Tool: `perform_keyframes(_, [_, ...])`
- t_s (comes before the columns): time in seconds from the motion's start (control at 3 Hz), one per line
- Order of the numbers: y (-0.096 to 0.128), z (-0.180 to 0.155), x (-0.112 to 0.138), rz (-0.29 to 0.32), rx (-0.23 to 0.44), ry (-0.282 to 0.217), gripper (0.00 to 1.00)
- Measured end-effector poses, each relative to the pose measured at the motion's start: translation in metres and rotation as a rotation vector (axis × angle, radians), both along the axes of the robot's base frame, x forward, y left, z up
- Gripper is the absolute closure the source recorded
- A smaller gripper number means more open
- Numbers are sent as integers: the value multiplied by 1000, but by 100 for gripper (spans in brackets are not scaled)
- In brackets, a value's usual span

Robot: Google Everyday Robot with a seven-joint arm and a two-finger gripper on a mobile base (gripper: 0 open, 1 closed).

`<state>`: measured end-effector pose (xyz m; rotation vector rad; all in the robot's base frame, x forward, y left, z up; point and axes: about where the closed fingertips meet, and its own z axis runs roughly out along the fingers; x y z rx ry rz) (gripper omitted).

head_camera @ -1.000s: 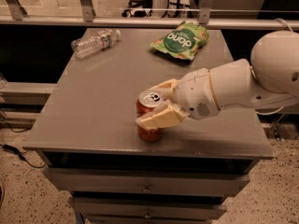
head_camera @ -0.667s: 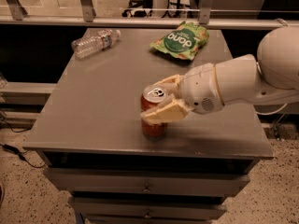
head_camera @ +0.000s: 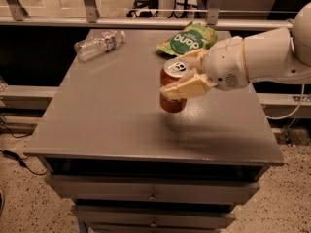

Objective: Move coke can near water bottle

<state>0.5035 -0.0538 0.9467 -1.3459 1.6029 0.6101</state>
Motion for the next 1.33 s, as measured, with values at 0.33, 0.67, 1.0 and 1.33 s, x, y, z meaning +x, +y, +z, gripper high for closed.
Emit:
perform_keyframes(0.33, [0,0,0,0,0,0,100])
perform_keyframes(0.67, [3,11,19,5,-3,-38,100])
perform_keyframes(1.0, [11,34,60,17,-9,-125,100])
perform_keyframes(1.33, [20,52,101,21,-2,-199,100])
